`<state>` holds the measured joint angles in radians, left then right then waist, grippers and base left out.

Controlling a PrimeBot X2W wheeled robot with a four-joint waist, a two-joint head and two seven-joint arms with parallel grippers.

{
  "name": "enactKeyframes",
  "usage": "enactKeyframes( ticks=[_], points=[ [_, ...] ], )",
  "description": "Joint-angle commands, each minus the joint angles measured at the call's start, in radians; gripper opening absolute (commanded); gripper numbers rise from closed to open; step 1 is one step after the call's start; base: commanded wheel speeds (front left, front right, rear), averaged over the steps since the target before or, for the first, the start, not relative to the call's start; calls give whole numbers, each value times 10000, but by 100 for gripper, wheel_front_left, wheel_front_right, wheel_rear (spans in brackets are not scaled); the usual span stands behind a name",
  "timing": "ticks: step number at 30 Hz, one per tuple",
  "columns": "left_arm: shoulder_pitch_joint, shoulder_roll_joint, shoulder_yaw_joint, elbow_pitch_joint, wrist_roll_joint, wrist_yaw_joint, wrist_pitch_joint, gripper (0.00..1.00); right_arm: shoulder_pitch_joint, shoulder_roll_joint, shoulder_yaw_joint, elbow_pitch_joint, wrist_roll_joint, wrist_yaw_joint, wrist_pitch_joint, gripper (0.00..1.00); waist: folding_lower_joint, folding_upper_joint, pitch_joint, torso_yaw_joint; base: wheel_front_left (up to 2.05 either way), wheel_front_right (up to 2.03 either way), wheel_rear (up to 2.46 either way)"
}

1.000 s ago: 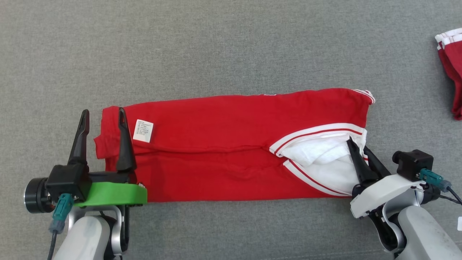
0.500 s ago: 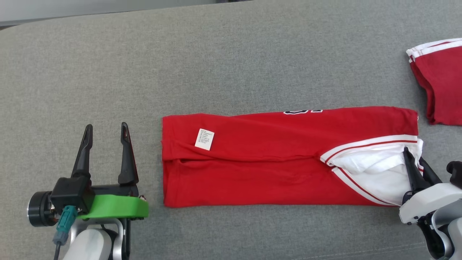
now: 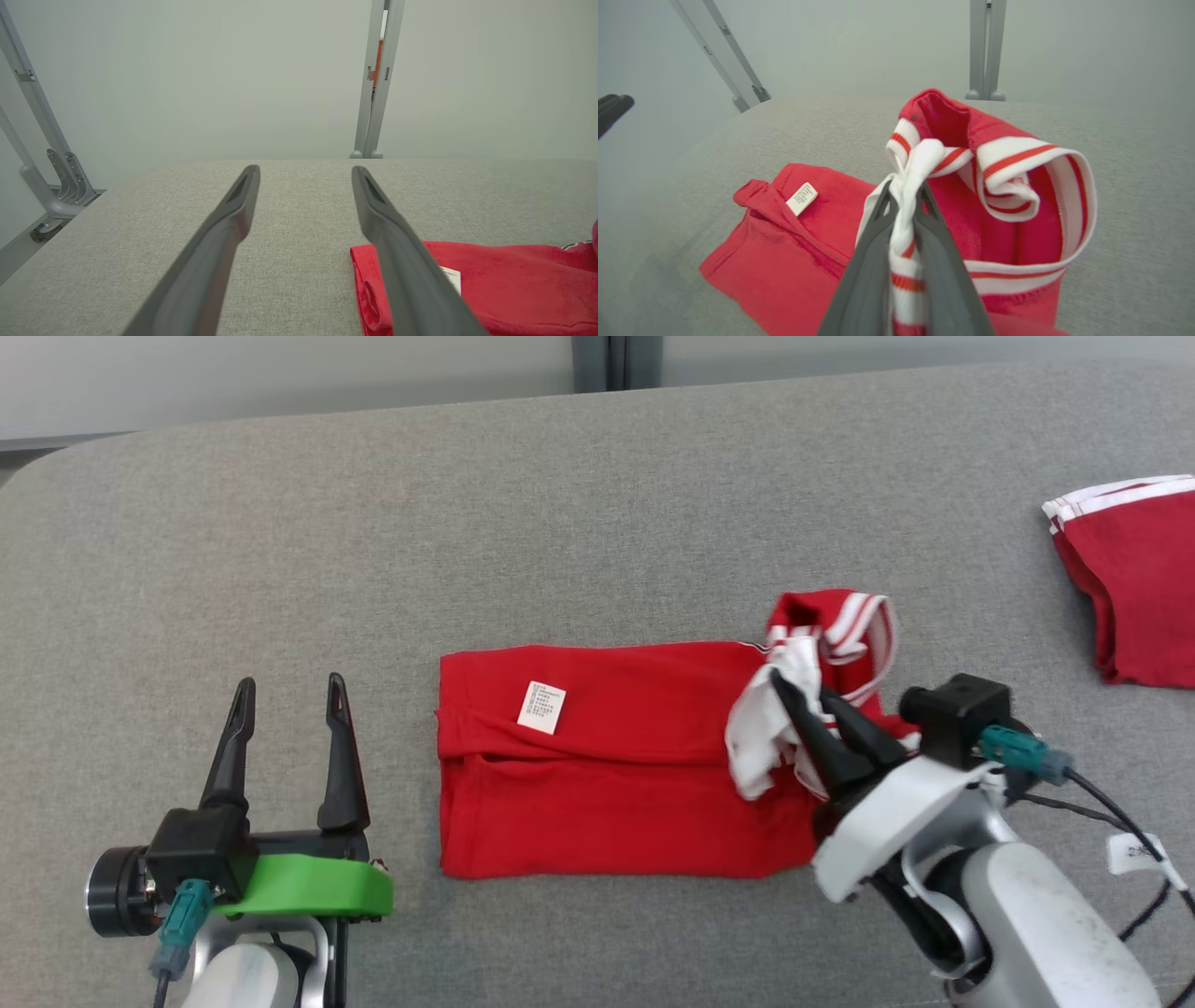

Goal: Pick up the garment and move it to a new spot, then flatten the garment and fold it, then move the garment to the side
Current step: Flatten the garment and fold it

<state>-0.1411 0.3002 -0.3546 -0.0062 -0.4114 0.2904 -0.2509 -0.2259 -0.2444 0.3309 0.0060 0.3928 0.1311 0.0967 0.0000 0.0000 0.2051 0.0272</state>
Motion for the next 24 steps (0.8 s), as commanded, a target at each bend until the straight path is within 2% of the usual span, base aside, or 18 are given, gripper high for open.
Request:
enactKeyframes(
  ticks=[1,4,9,14,20,21,22,23,24],
  points=[
    [32,4,4,-22,19,13,-10,100,-299,223,350,-4,153,-9,77,0,0,0,1,128,0,0,0],
    [-55,-64,-57,9,2,-18,-15,100,-799,773,1204,268,392,-8,133,0,0,0,82,298,0,0,0],
    [-381,-251,-194,227,-24,-170,-56,100,-1856,1477,2594,1461,823,-8,-152,0,0,0,362,764,0,0,0],
    [-617,-463,-219,428,18,-237,-91,100,-2594,1751,3334,2724,1220,-8,-649,0,0,0,638,1140,0,0,0],
    [-716,-567,-163,645,85,-339,-136,100,-3358,1871,3999,3913,1668,-6,-1277,0,0,0,853,1262,0,0,0],
    [-728,-586,-154,666,100,-337,-139,100,-3465,1881,4100,4057,1738,-6,-1363,19,0,0,873,1267,0,0,0],
    [-754,-606,-149,689,122,-343,-144,100,-3602,1895,4237,4196,1834,-6,-1503,62,0,0,896,1273,0,0,0],
    [-778,-620,-143,705,140,-355,-148,100,-3697,1907,4341,4274,1890,-6,-1639,100,0,0,914,1278,0,0,0],
    [-806,-636,-135,729,153,-381,-151,100,-3805,1911,4472,4370,1930,-6,-1818,100,0,0,930,1279,0,0,0]
  ],
)
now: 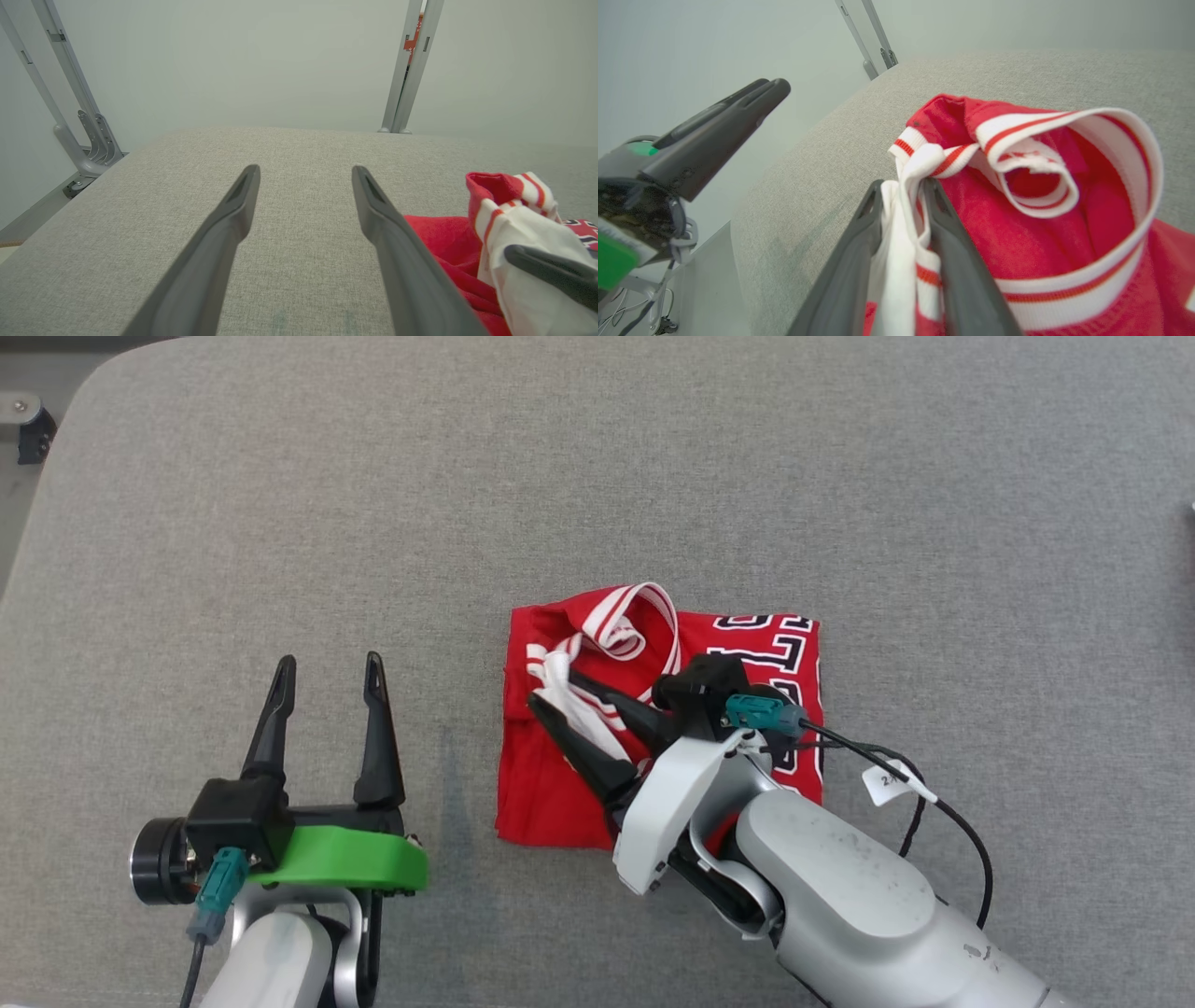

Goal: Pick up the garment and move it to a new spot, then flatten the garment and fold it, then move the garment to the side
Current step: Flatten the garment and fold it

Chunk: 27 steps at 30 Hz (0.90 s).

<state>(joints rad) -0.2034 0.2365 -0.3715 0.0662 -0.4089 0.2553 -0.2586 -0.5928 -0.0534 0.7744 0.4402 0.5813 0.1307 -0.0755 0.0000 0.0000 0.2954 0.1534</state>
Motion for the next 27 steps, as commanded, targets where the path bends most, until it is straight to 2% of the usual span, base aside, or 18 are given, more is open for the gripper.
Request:
enactKeyframes(
  ticks=[1,6,9,13,18,22,27],
  points=[
    [-193,-18,45,18,134,-40,-65,100,-213,4,148,47,73,-3,-283,100,0,0,36,10,0,0,0],
    [-161,-47,154,56,201,-45,-67,100,-595,-62,570,-424,73,-3,-1431,100,0,0,54,-118,0,0,0],
    [-51,-10,244,58,225,-41,-69,100,-627,-382,247,-1042,-192,-4,-1757,100,0,0,-1,-257,0,0,0],
    [124,77,349,30,259,2,-68,100,-53,-989,-1217,-2041,-855,-4,-1886,100,0,0,-115,-493,0,0,0],
    [311,210,442,-12,299,64,-63,100,1306,-1552,-3796,-3223,-1792,-3,-1893,100,0,0,-305,-871,0,0,0],
    [461,327,501,24,268,96,-25,100,2612,-1667,-5469,-3863,-2274,-3,-1851,100,0,0,-502,-1170,0,0,0],
    [677,484,550,83,196,152,62,100,4036,-1427,-6892,-4386,-2663,-3,-1478,100,0,0,-868,-1482,0,0,0]
  ],
)
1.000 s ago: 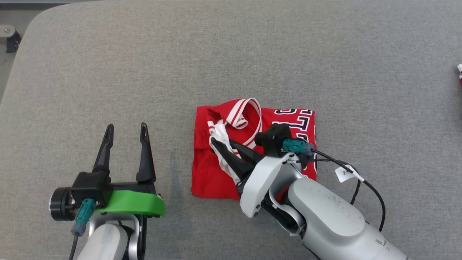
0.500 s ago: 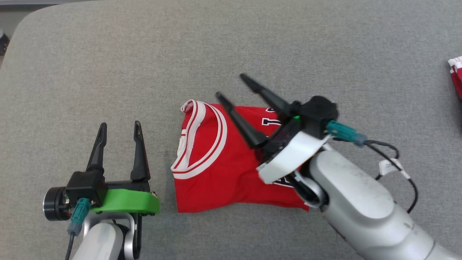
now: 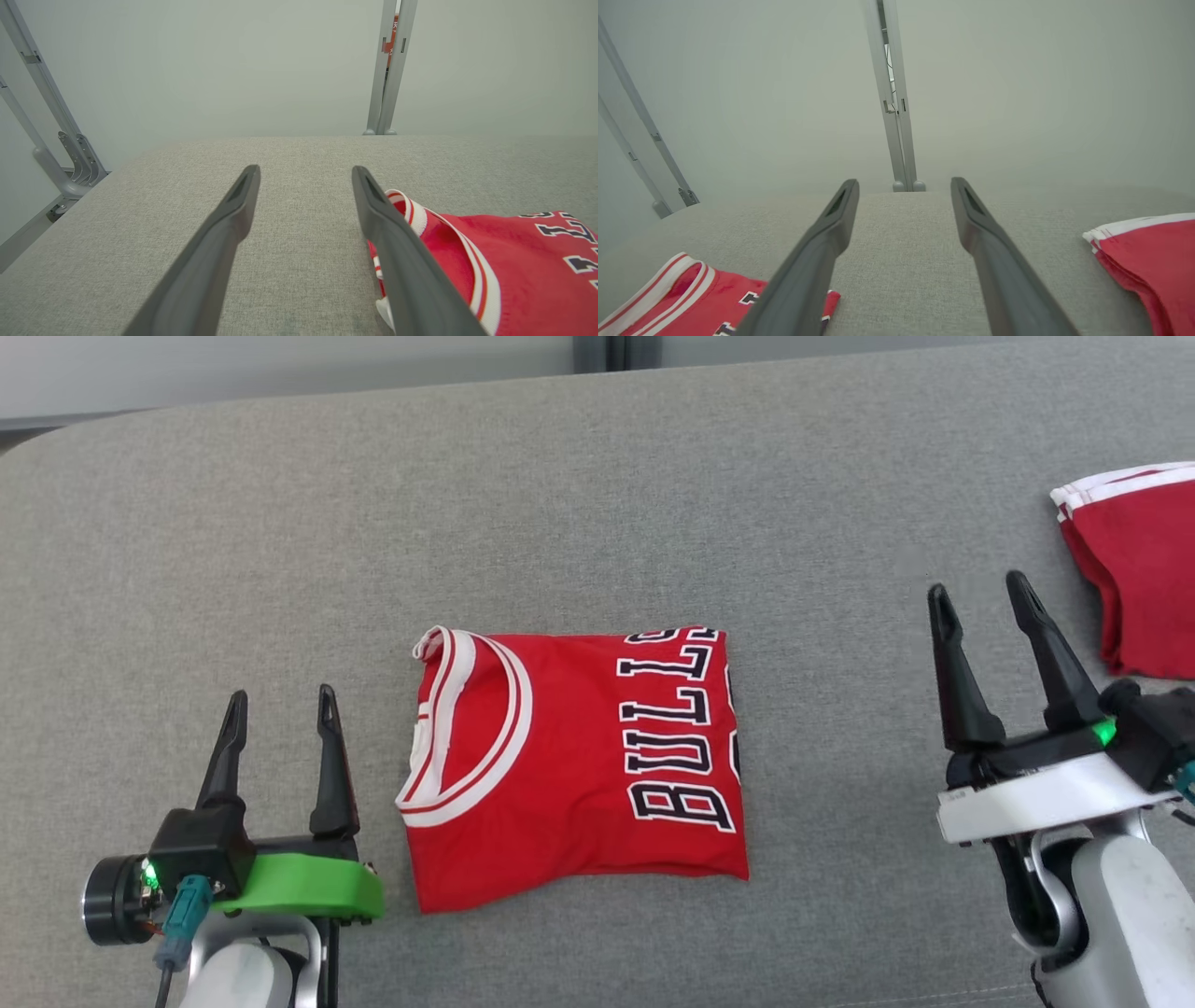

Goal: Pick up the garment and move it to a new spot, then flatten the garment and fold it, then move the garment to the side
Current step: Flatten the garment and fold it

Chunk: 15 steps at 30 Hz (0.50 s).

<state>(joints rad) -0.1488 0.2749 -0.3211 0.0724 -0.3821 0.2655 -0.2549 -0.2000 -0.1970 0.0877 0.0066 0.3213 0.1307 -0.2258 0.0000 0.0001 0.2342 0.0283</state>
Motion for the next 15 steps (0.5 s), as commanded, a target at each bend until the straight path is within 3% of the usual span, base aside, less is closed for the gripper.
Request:
enactKeyframes(
  ticks=[1,15],
  points=[
    [195,123,50,42,-88,54,30,100,377,71,-203,-138,-103,-3,115,100,0,-1,-346,-291,0,0,0],
    [1271,372,-155,125,-231,-15,149,100,2531,514,-863,-1184,-637,-3,993,100,0,-1,-1561,-532,0,0,0]
  ],
)
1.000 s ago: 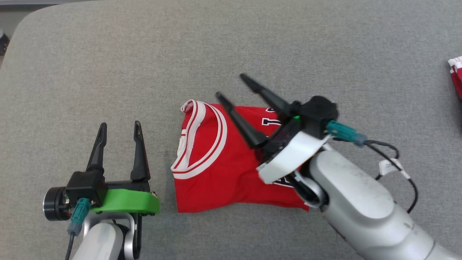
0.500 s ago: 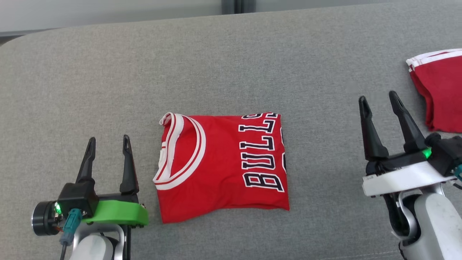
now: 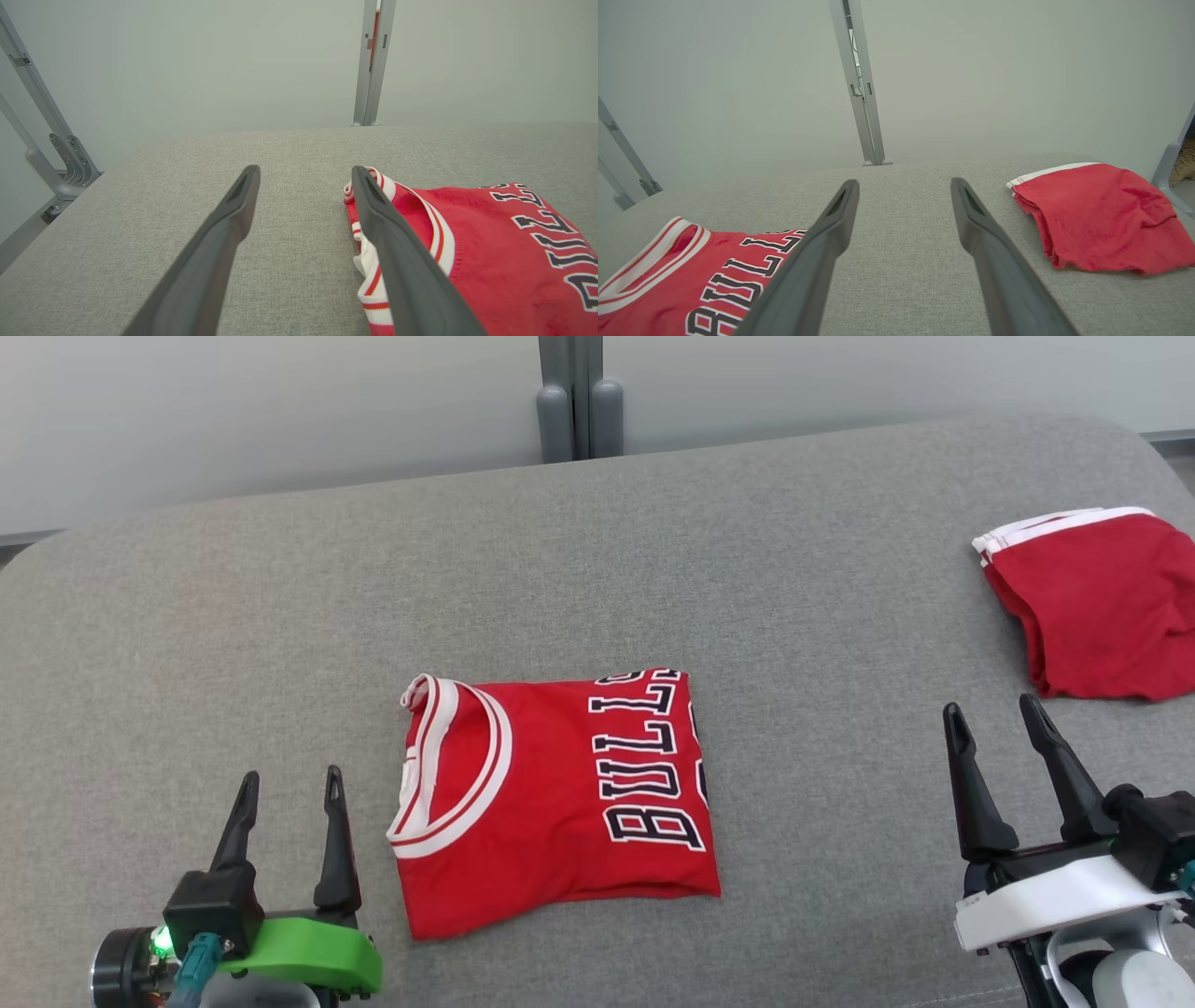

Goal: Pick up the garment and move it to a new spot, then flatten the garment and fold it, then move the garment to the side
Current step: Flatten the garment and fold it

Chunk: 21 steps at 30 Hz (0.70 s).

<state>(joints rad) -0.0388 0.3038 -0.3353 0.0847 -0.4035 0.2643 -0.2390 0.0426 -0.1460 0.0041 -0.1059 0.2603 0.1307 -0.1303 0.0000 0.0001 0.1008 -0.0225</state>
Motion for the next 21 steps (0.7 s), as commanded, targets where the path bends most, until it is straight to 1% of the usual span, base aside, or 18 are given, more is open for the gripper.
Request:
enactKeyframes(
  ticks=[1,11,21],
  points=[
    [233,93,-27,33,-40,-13,11,100,210,23,-28,-132,-60,-3,85,100,0,-1,-295,-6,0,0,0],
    [452,134,-99,225,-129,-49,-9,100,781,180,49,-552,-73,-3,566,100,0,-1,-631,95,0,0,0],
    [463,162,-104,252,-126,85,-54,100,959,219,-17,-762,-137,-3,688,100,0,-1,-686,128,0,0,0]
  ],
)
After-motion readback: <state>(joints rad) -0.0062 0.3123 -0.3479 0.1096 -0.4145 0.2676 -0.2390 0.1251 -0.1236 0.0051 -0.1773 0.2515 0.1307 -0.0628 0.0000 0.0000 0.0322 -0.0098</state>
